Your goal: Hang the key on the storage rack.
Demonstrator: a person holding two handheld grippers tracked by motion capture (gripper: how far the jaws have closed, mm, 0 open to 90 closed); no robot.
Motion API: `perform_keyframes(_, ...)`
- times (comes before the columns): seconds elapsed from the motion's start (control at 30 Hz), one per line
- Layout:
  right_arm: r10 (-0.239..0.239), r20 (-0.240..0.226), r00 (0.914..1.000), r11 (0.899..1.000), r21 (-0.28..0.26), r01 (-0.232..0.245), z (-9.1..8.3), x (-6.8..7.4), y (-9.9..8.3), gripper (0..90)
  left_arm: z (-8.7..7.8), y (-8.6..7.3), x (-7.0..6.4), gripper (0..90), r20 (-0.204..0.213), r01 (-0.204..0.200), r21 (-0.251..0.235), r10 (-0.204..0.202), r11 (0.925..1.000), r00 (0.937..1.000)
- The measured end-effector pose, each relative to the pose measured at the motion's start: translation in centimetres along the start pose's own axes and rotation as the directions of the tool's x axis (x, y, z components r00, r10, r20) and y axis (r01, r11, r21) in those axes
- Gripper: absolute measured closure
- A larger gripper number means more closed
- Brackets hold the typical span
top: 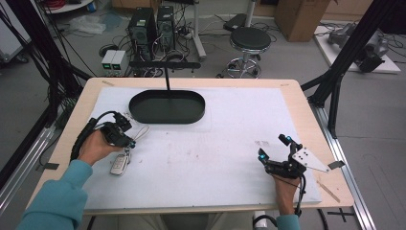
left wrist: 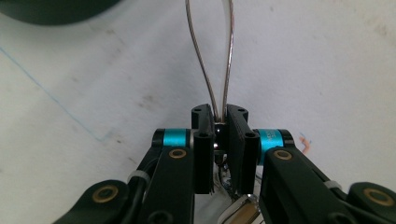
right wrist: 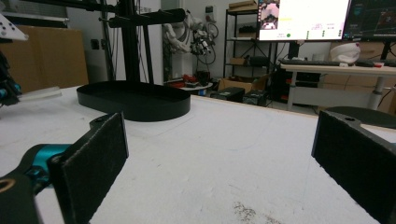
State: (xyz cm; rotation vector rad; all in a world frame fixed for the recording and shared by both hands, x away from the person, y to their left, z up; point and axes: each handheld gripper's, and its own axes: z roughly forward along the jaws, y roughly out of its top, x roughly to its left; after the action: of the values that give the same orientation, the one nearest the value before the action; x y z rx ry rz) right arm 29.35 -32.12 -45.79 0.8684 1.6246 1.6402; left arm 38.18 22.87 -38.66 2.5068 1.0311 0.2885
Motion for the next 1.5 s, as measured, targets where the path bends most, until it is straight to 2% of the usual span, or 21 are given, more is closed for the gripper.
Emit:
perform_keyframes(0.17, 0.001, 0.0, 1.0, 1.0, 0.0, -0.001, 0.0, 0.0, 0.0, 3.0, -1.2, -0.2, 0.6, 81.4, -0.016, 0.016, -0.096, -0.017, 0.9953, 0.9997)
perform_keyframes(0.2, 0.001, 0.0, 1.0, 1.0, 0.0, -0.001, 0.0, 0.0, 0.0, 3.0, -1.4, -0.3, 0.6, 81.4, -0.032, 0.014, -0.116, -0.018, 0.9932, 0.9993)
perform_keyframes(0.33, -0.001, -0.001, 1.0, 1.0, 0.0, 0.001, 0.0, 0.0, 0.0, 3.0, -2.4, -0.3, 1.0, 81.5, -0.064, 0.033, -0.21, -0.048, 0.9772, 0.9968)
perform_keyframes(0.4, 0.0, -0.001, 1.0, 1.0, 0.0, 0.0, 0.0, 0.0, 0.0, 3.0, -2.9, -0.4, 1.2, 81.4, -0.069, 0.052, -0.259, -0.072, 0.9645, 0.995)
perform_keyframes(0.47, 0.001, 0.0, 1.0, 1.0, -0.001, -0.001, 0.0, 0.0, 0.0, 3.0, -3.3, -0.5, 1.3, 81.4, -0.093, 0.048, -0.293, -0.078, 0.9548, 0.9926)
perform_keyframes(0.53, 0.001, 0.0, 1.0, 1.0, 0.0, -0.001, 0.0, 0.0, 0.0, 3.0, -3.7, -0.5, 1.4, 81.4, -0.088, 0.051, -0.346, -0.087, 0.9367, 0.9924)
perform_keyframes(0.6, 0.004, -0.001, 1.0, 1.0, 0.003, -0.004, 0.0, 0.0, 0.0, 3.0, -4.0, -0.5, 1.4, 81.4, -0.097, 0.038, -0.391, -0.082, 0.9198, 0.9919)
perform_keyframes(0.73, 0.002, 0.0, 1.0, 1.0, 0.0, -0.002, 0.0, 0.0, 0.0, 3.0, -4.3, -0.5, 1.6, 81.4, -0.092, 0.055, -0.438, -0.105, 0.8973, 0.9902)
perform_keyframes(0.8, 0.0, 0.0, 1.0, 1.0, 0.0, 0.0, 0.0, 0.0, 0.0, 3.0, -4.4, -0.5, 1.7, 81.4, -0.098, 0.068, -0.467, -0.128, 0.8819, 0.987)
perform_keyframes(0.9, 0.0, 0.0, 1.0, 1.0, 0.0, 0.0, 0.0, 0.0, 0.0, 3.0, -4.8, -0.4, 2.1, 81.4, -0.105, 0.075, -0.492, -0.144, 0.8673, 0.9839)
perform_keyframes(0.93, 0.0, 0.0, 1.0, 1.0, 0.0, 0.0, 0.0, 0.0, 0.0, 3.0, -4.9, -0.4, 2.2, 81.4, -0.091, 0.081, -0.504, -0.146, 0.8601, 0.9851)
perform_keyframes(0.97, 0.002, 0.0, 1.0, 1.0, 0.0, -0.002, 0.0, 0.0, 0.0, 3.0, -5.1, -0.3, 2.3, 81.4, -0.086, 0.093, -0.519, -0.16, 0.8499, 0.9833)
perform_keyframes(1.0, 0.002, 0.0, 1.0, 1.0, 0.0, -0.002, 0.0, 0.0, 0.0, 3.0, -5.3, -0.2, 2.3, 81.4, -0.088, 0.094, -0.535, -0.166, 0.8397, 0.9821)
perform_keyframes(1.07, 0.005, 0.0, 1.0, 1.0, 0.002, -0.005, 0.0, 0.0, 0.0, 3.0, -5.6, 0.1, 2.4, 81.4, -0.095, 0.091, -0.554, -0.171, 0.8274, 0.9806)
perform_keyframes(1.1, 0.005, 0.0, 1.0, 1.0, 0.001, -0.005, 0.0, 0.0, 0.0, 3.0, -5.6, 0.3, 2.4, 81.5, -0.099, 0.09, -0.569, -0.176, 0.8176, 0.9794)
perform_keyframes(1.13, 0.003, 0.0, 1.0, 1.0, 0.001, -0.003, 0.0, 0.0, 0.0, 3.0, -5.8, 0.4, 2.6, 81.5, -0.095, 0.088, -0.574, -0.173, 0.8144, 0.9803)
perform_keyframes(1.2, 0.003, -0.001, 1.0, 1.0, 0.001, -0.003, 0.0, 0.0, 0.0, 3.0, -5.9, 0.7, 2.8, 81.4, -0.109, 0.086, -0.585, -0.183, 0.8062, 0.9771)
perform_keyframes(1.23, 0.005, 0.0, 1.0, 1.0, 0.002, -0.005, 0.0, 0.0, 0.0, 3.0, -6.0, 0.9, 3.0, 81.4, -0.106, 0.089, -0.596, -0.189, 0.7978, 0.9763)
perform_keyframes(1.3, 0.006, -0.001, 1.0, 1.0, 0.001, -0.006, 0.0, 0.0, 0.0, 3.0, -6.2, 1.1, 3.4, 81.4, -0.109, 0.098, -0.606, -0.204, 0.7896, 0.9728)
perform_keyframes(1.47, 0.011, 0.0, 0.9999, 1.0, 0.003, -0.011, 0.0, 0.0, 0.0, 3.0, -6.7, 1.8, 4.4, 81.5, -0.12, 0.106, -0.621, -0.228, 0.7764, 0.9662)
perform_keyframes(1.5, 0.01, 0.001, 1.0, 1.0, 0.003, -0.01, 0.0, 0.0, 0.0, 3.0, -6.8, 1.9, 4.6, 81.4, -0.126, 0.104, -0.629, -0.233, 0.7701, 0.9643)
